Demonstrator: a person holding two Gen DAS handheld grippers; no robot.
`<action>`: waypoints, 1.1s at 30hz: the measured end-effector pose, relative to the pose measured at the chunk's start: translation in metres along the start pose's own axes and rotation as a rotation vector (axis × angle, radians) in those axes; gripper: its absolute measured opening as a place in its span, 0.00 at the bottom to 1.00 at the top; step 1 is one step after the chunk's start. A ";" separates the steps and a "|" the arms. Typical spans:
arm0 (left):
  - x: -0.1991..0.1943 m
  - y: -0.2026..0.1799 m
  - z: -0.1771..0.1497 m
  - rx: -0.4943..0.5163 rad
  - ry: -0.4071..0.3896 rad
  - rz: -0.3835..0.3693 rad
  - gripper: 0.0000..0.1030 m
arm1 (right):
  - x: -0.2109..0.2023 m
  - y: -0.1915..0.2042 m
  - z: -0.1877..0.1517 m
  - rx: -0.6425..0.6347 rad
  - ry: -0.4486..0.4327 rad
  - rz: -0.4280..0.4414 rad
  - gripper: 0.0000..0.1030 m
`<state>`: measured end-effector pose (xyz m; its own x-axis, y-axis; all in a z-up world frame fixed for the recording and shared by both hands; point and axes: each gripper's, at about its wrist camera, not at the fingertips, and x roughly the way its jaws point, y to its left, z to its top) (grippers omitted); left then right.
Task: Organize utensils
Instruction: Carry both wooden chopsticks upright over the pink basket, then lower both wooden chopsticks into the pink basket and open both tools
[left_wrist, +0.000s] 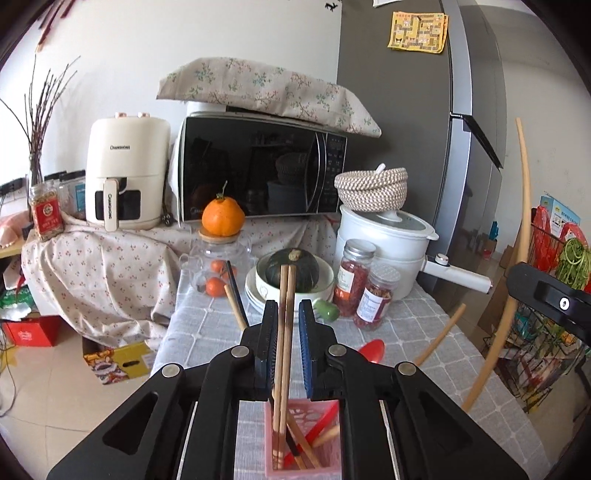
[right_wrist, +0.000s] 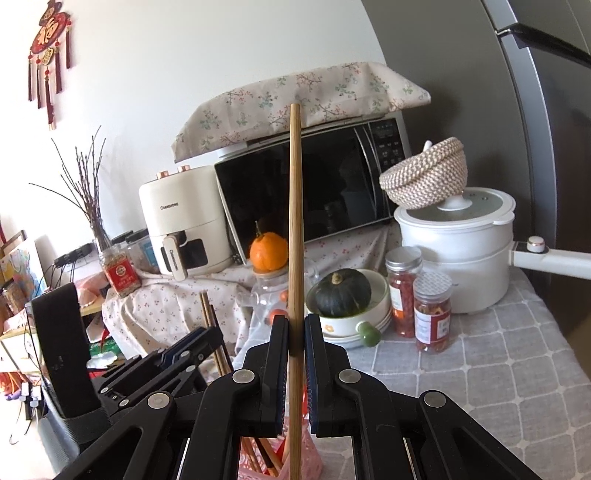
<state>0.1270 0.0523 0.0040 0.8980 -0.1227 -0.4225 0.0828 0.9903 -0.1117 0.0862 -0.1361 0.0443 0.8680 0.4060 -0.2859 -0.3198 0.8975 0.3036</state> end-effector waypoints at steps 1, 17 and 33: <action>-0.004 0.002 0.000 -0.009 0.020 -0.004 0.22 | 0.001 0.001 0.000 0.002 -0.003 0.000 0.06; -0.016 0.053 -0.046 -0.027 0.321 0.024 0.67 | 0.045 0.044 -0.013 -0.017 -0.029 -0.084 0.06; -0.005 0.052 -0.055 -0.016 0.396 0.007 0.70 | 0.062 0.033 -0.036 0.020 0.015 -0.144 0.13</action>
<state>0.1031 0.1011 -0.0489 0.6623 -0.1351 -0.7370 0.0678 0.9904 -0.1207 0.1161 -0.0751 0.0034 0.8986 0.2760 -0.3411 -0.1847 0.9431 0.2766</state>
